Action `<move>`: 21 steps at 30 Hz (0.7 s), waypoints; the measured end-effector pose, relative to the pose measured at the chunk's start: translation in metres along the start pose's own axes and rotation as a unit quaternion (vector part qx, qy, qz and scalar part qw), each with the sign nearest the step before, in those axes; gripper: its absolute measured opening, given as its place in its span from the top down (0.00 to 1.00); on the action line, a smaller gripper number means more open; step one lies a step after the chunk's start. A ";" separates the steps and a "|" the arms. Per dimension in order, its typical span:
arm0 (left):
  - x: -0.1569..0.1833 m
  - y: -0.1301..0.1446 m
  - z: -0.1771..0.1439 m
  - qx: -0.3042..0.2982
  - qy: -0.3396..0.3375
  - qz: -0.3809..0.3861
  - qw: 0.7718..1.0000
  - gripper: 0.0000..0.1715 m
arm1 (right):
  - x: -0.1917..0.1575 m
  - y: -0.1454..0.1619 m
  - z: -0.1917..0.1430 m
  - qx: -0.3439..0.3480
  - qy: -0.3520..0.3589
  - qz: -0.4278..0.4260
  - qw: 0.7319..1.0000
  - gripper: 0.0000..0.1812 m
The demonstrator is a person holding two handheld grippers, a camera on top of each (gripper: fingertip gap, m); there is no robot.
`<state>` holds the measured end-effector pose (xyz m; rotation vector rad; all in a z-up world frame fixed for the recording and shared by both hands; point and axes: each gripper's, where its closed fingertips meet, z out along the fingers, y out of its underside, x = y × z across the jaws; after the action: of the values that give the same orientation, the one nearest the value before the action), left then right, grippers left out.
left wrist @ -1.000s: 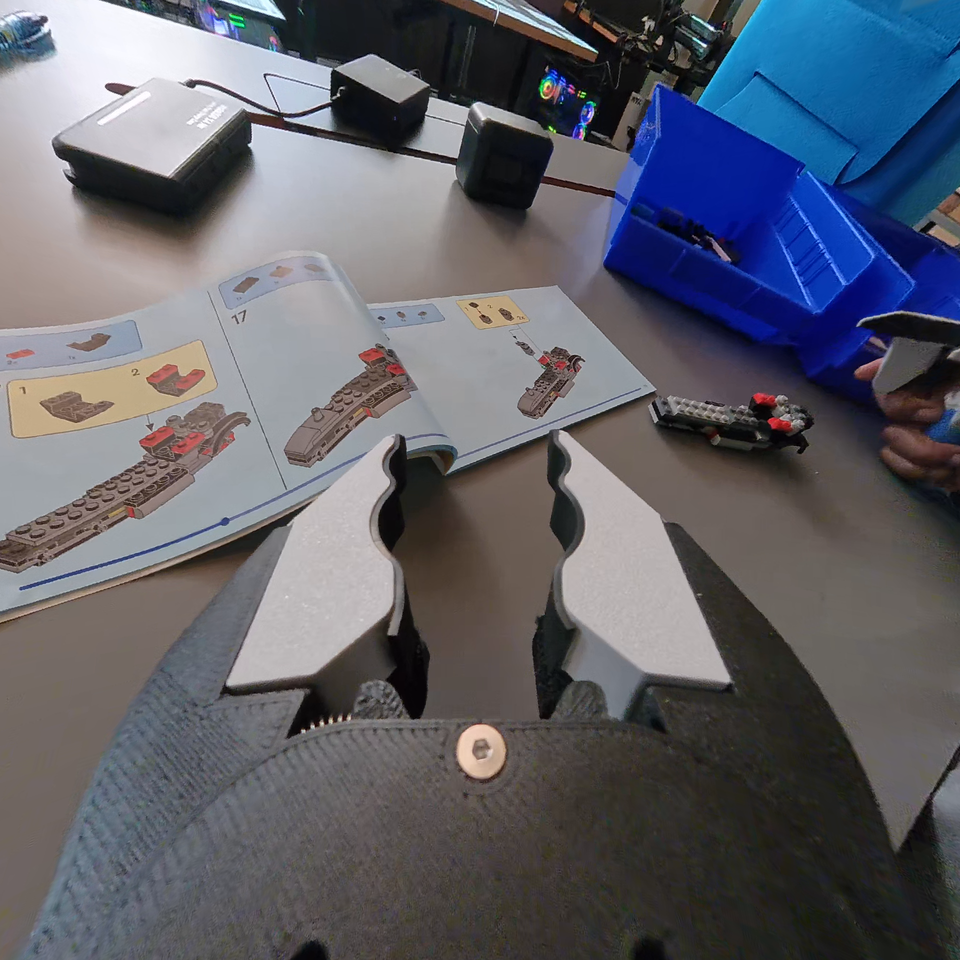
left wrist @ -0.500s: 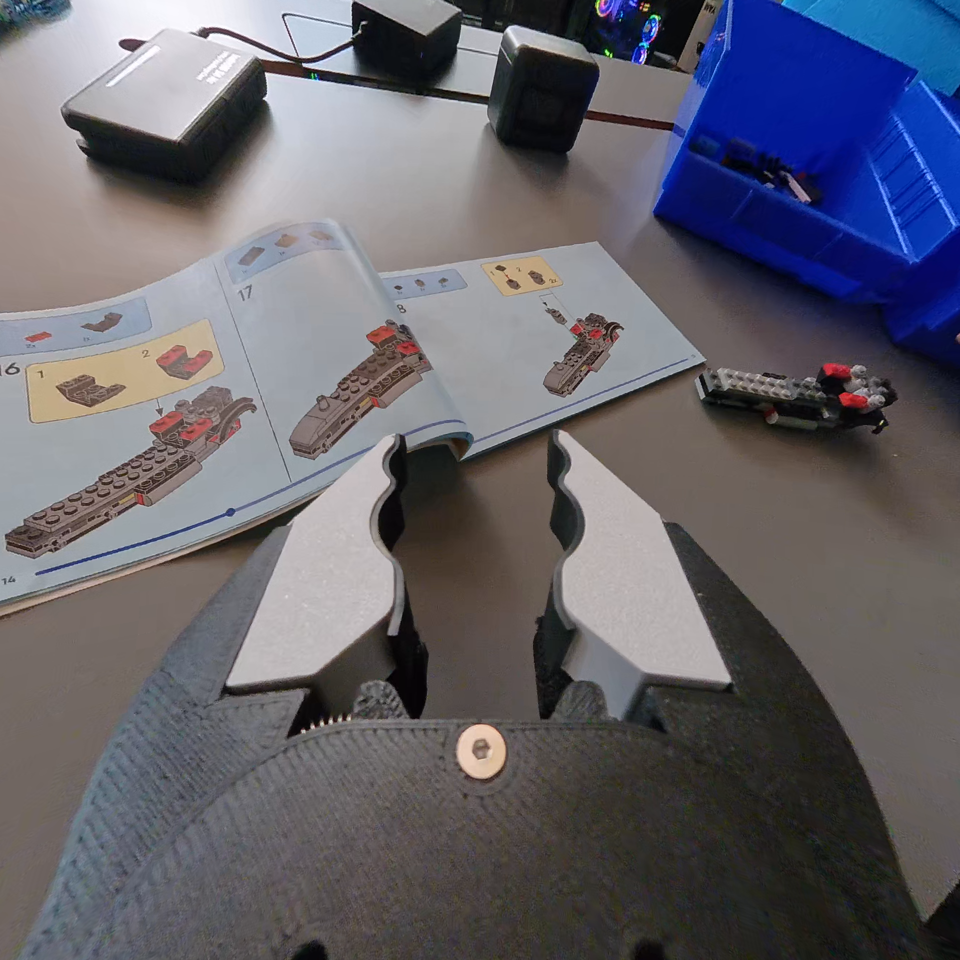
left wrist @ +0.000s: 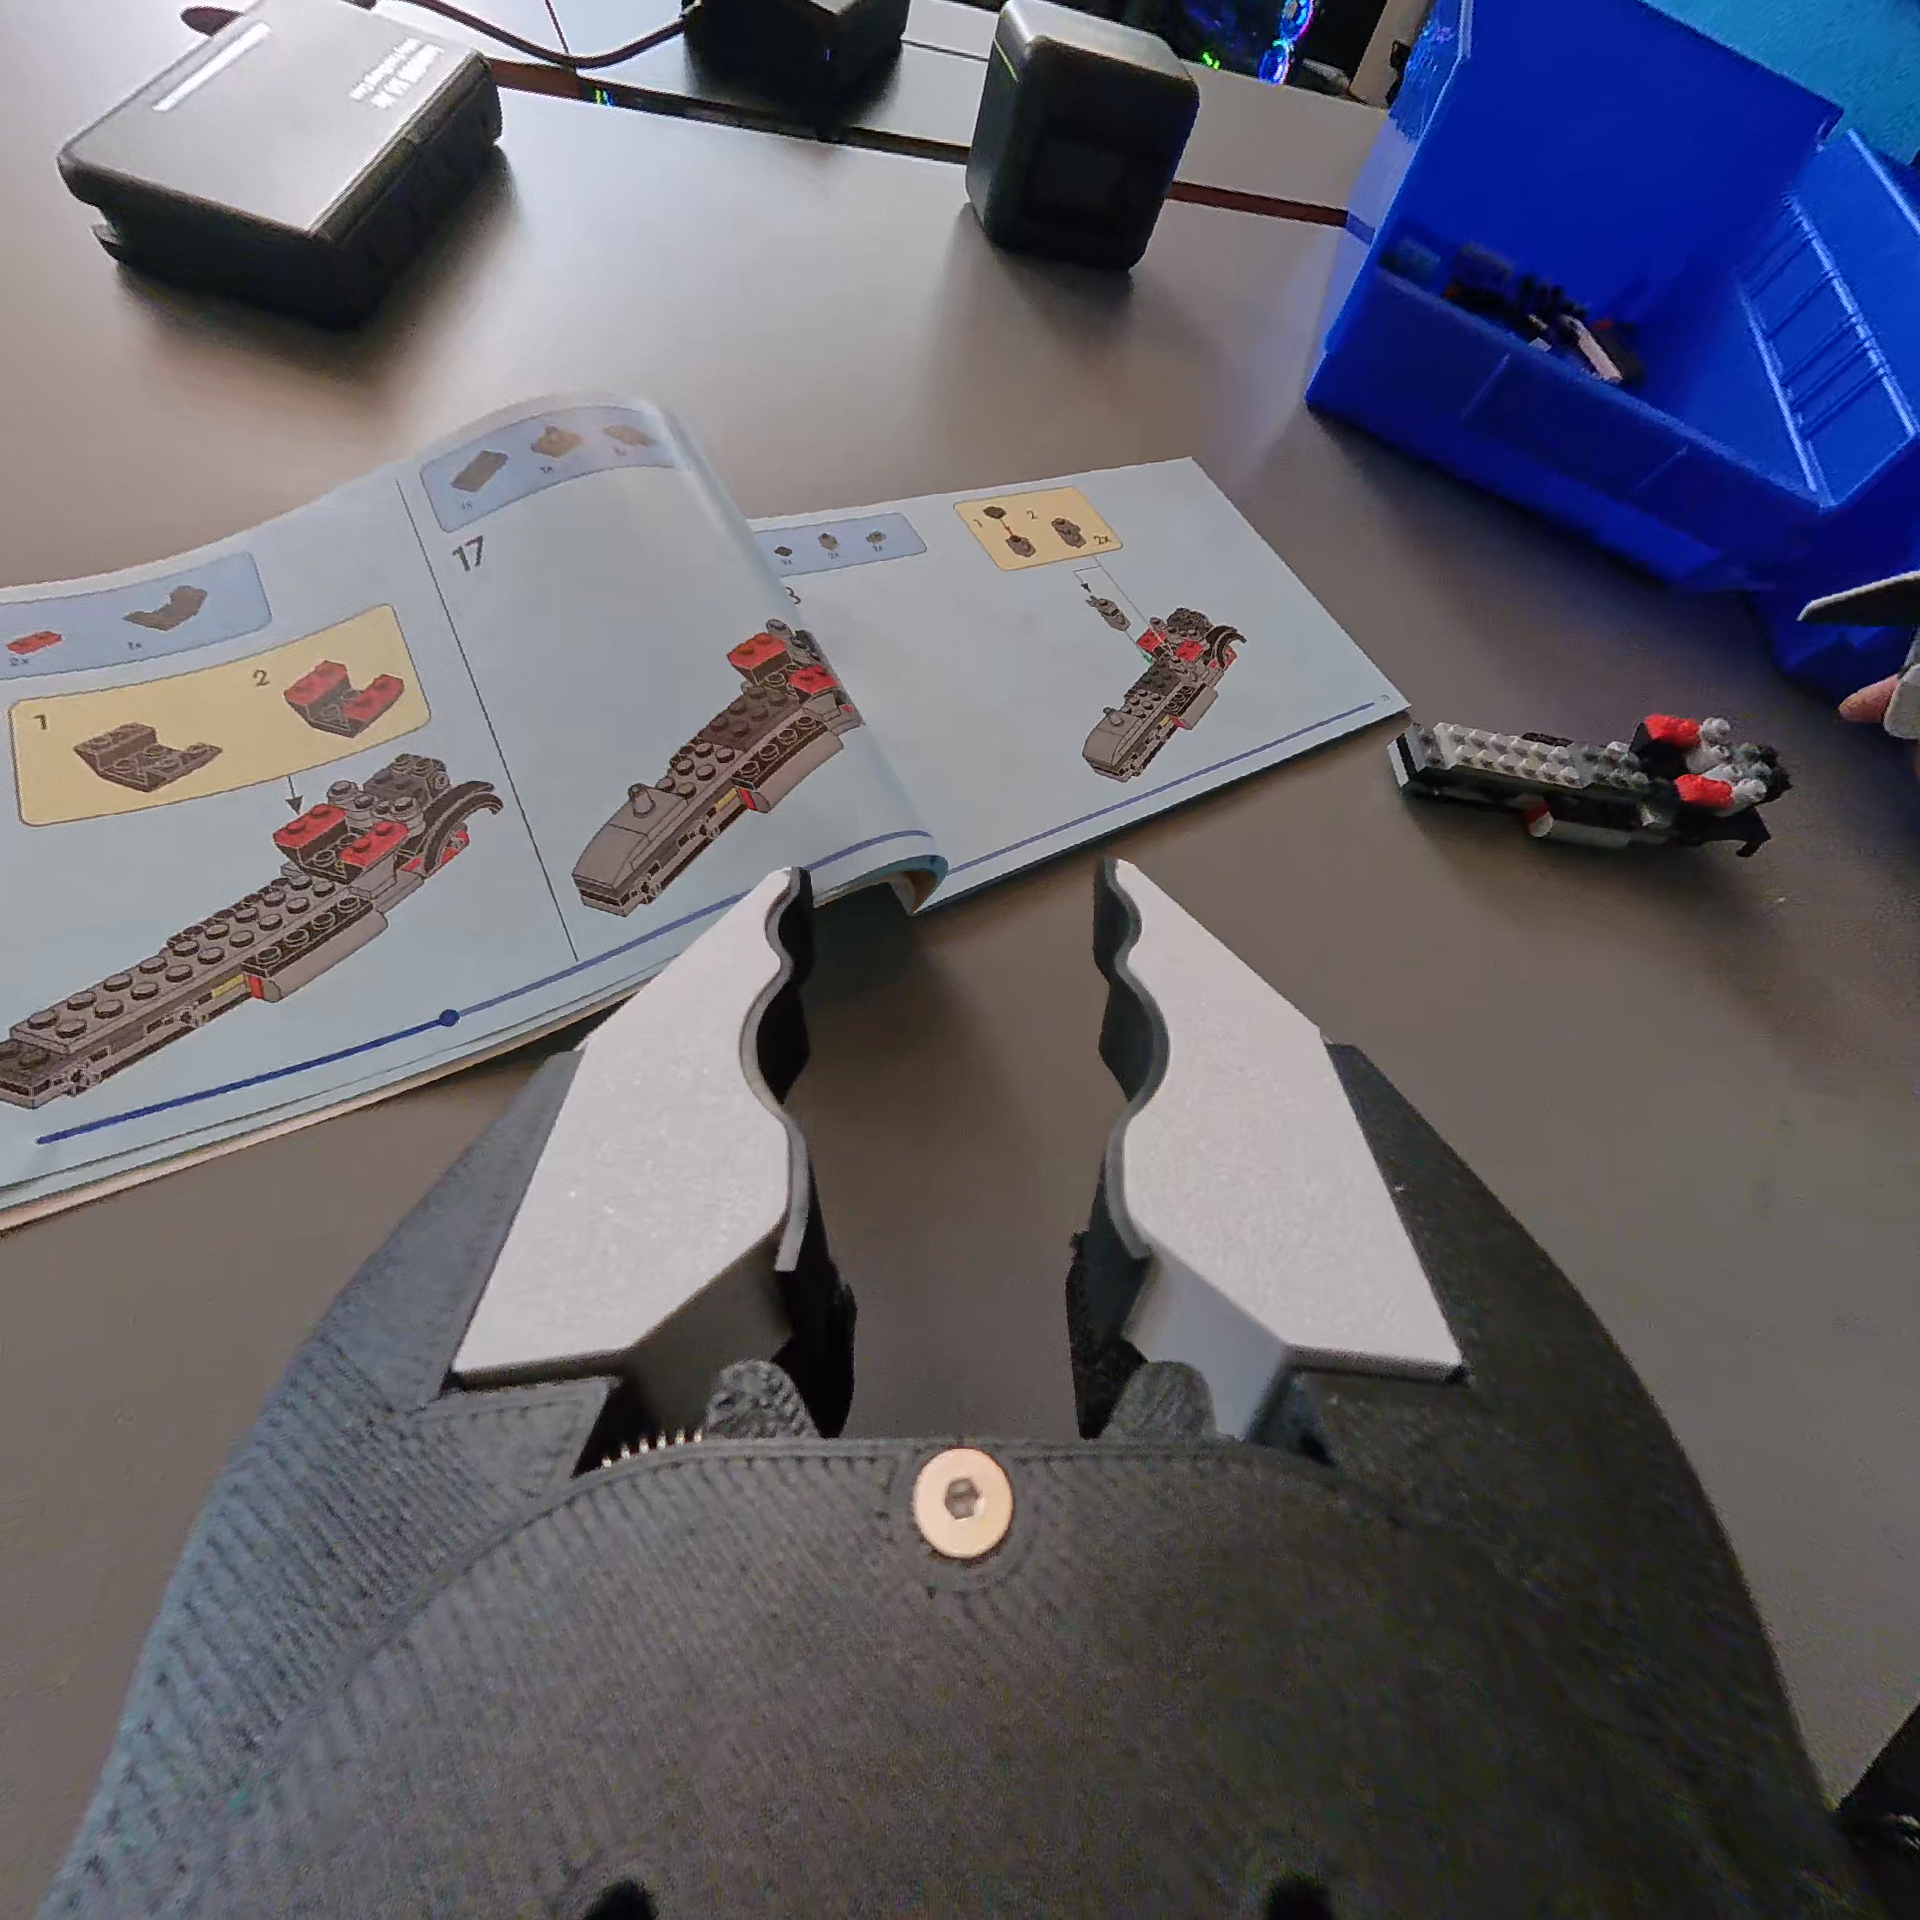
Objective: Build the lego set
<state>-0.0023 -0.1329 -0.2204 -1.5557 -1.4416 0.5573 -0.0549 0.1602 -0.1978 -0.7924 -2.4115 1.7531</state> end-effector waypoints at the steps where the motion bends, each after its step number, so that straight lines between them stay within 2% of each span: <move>1: 0.000 0.000 0.000 -0.002 0.000 0.000 1.000 0.68 | -0.001 0.001 0.001 -0.003 0.002 -0.008 1.000 0.74; 21: 0.000 0.006 0.006 -0.028 -0.026 0.028 0.999 0.69 | -0.013 0.009 -0.003 -0.020 -0.017 -0.014 1.000 0.74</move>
<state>-0.0043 -0.1305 -0.2287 -1.6403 -1.4670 0.5988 -0.0394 0.1596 -0.2022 -0.7343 -2.4739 1.7268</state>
